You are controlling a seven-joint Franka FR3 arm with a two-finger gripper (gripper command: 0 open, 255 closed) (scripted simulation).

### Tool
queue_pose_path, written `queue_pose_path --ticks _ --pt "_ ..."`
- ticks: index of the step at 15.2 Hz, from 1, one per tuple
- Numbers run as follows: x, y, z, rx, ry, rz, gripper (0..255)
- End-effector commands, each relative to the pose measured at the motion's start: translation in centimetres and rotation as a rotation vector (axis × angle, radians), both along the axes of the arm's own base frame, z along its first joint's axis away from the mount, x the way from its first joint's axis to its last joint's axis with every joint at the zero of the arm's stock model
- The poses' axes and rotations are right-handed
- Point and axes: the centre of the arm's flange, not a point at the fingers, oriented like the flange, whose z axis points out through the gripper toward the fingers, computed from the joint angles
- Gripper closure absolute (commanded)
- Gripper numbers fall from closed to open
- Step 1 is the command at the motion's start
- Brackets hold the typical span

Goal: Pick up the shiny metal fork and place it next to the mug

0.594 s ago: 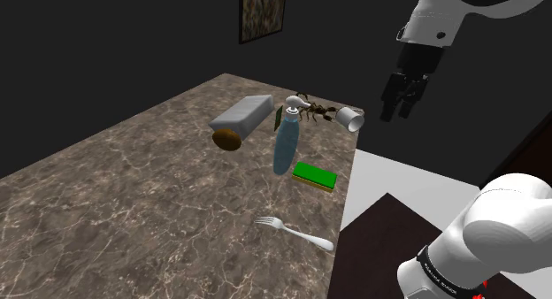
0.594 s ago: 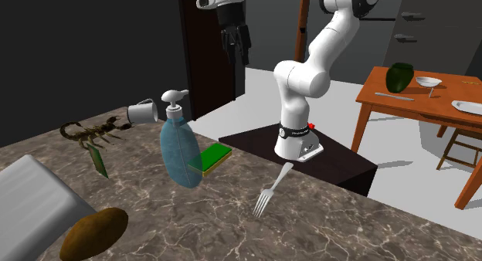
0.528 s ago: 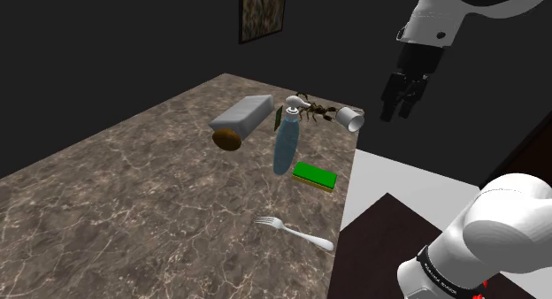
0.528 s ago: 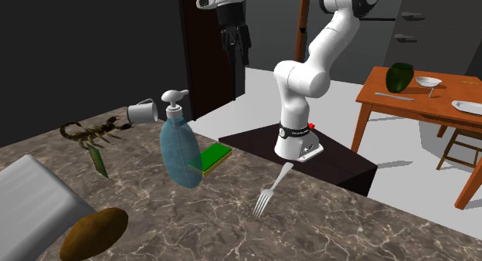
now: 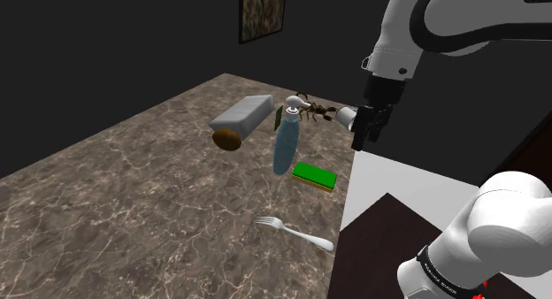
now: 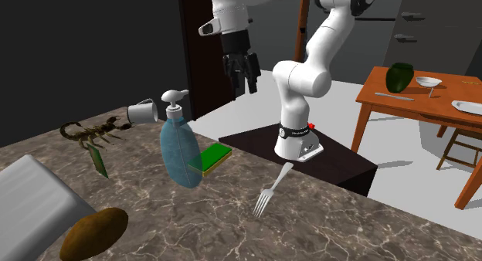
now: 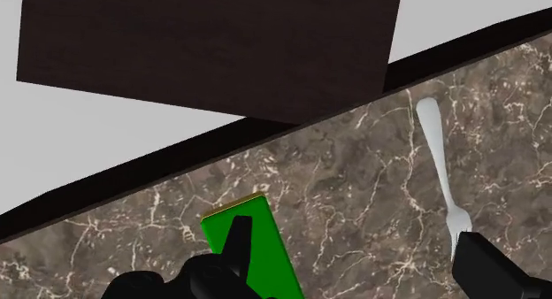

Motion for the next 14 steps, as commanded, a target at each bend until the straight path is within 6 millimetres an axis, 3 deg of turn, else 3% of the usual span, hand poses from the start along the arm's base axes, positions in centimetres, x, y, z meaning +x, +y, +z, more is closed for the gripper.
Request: queue_pose_path --ticks 1,14 --pt "0.6 1.8 -1.7 0.006 -0.001 0.037 0" --pt "1.3 14.7 -13.2 0.038 0.000 0.280 0"
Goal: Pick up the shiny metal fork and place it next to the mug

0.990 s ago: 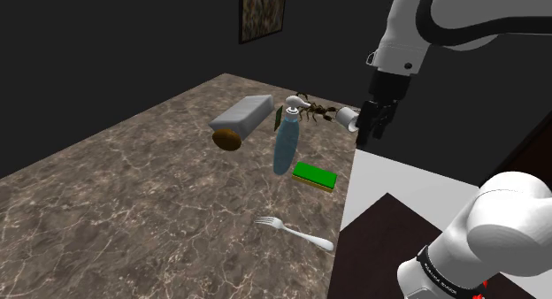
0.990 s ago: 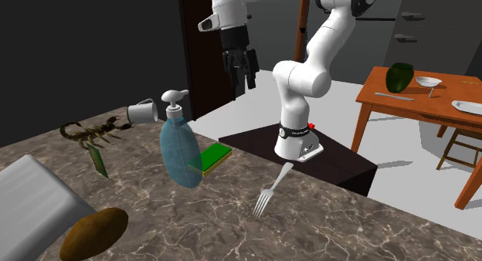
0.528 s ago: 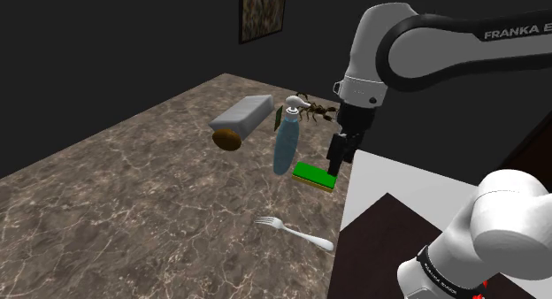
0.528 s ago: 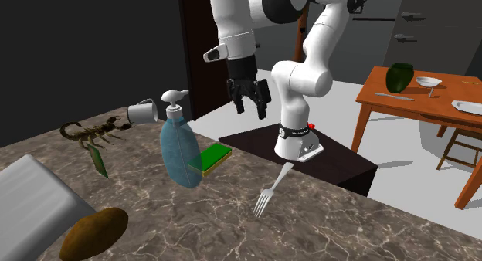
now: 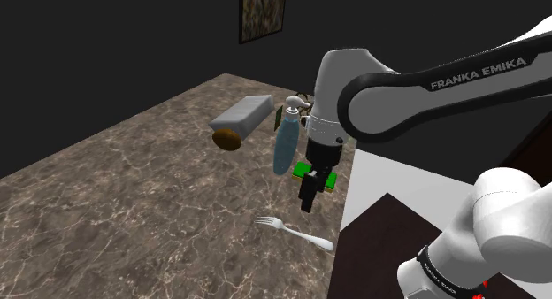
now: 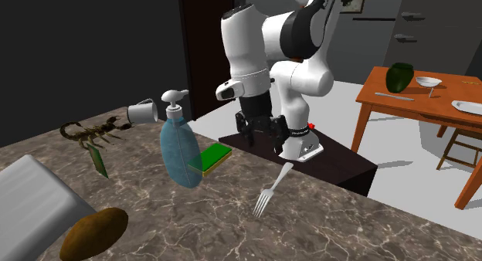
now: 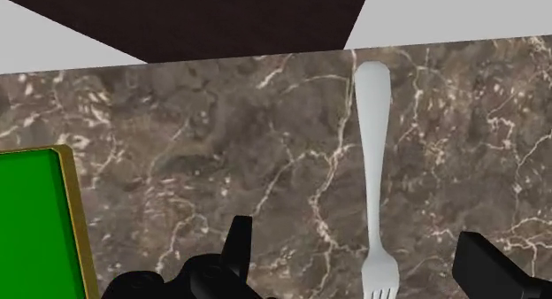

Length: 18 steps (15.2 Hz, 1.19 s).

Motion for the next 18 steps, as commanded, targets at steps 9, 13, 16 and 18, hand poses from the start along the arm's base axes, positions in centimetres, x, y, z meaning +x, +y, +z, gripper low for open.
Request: queue_pose_path --ticks 9,13,16,18 --pt "-0.8 4.5 -6.2 0.011 -0.001 0.079 0" --pt "-1.1 4.7 -7.5 0.011 -0.001 0.079 0" --pt "-1.1 4.7 -7.5 0.011 -0.001 0.079 0" --pt "-1.1 4.7 -7.5 0.011 -0.001 0.079 0"
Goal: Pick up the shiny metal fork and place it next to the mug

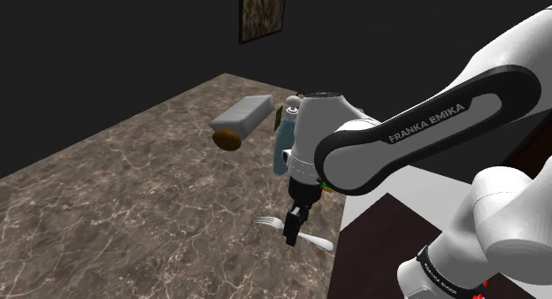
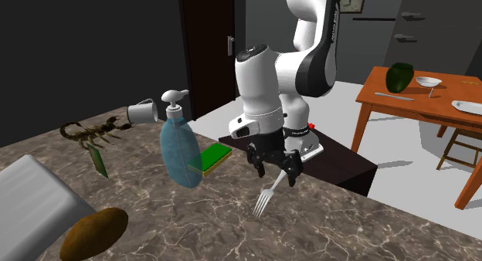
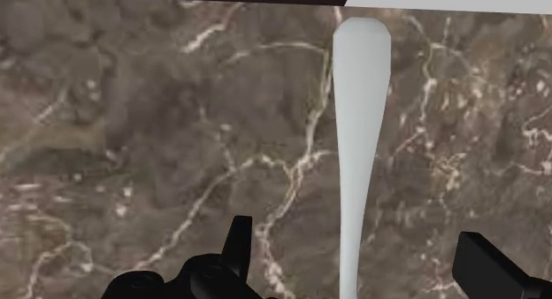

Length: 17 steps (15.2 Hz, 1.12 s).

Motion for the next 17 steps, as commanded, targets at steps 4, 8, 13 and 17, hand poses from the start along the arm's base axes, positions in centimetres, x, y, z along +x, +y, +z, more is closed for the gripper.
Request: queue_pose_path --ticks 4,8,13,17 --pt "0.0 0.0 0.0 0.000 0.000 0.000 255" --pt "0.0 0.0 0.0 0.000 0.000 0.000 255" --pt "0.0 0.0 1.1 0.000 0.000 0.000 255" --pt "0.0 0.0 3.2 0.000 0.000 0.000 255"
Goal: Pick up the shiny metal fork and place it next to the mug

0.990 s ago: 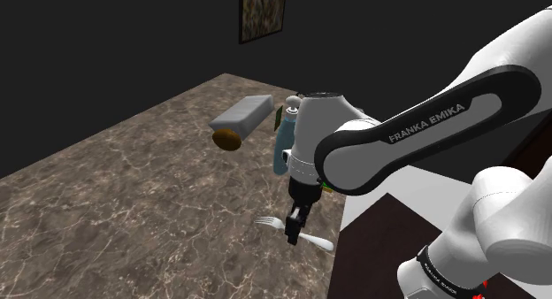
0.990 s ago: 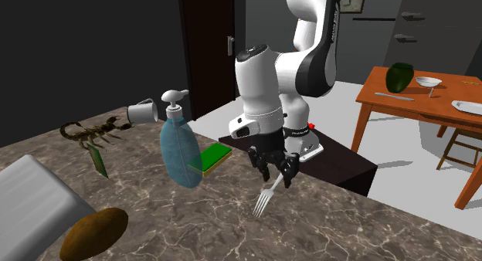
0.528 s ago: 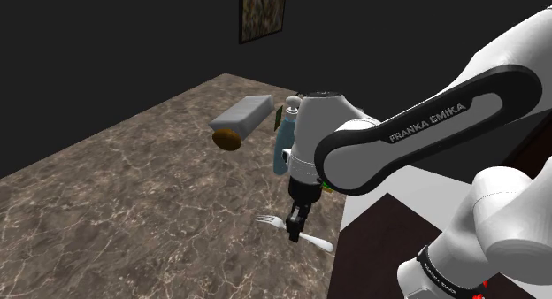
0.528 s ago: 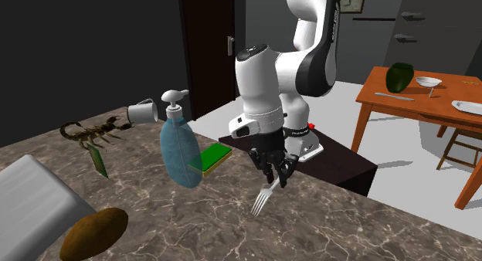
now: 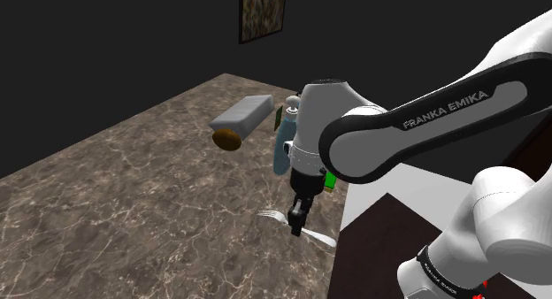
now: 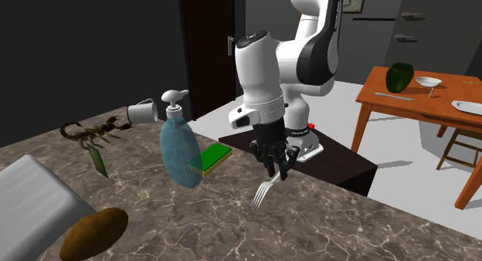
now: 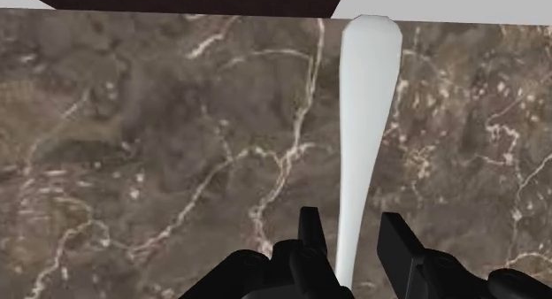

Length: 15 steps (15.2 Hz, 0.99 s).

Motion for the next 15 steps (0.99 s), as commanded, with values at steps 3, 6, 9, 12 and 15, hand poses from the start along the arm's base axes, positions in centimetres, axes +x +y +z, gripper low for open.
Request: queue_pose_path --ticks 3,6,9,12,15 --pt "0.0 0.0 2.2 0.000 0.000 0.000 255" --pt "0.0 0.0 3.7 0.000 0.000 0.000 255" --pt "0.0 0.0 5.3 0.000 0.000 0.000 255" --pt "0.0 0.0 6.9 0.000 0.000 0.000 255" --pt "0.0 0.0 8.5 0.000 0.000 0.000 255"
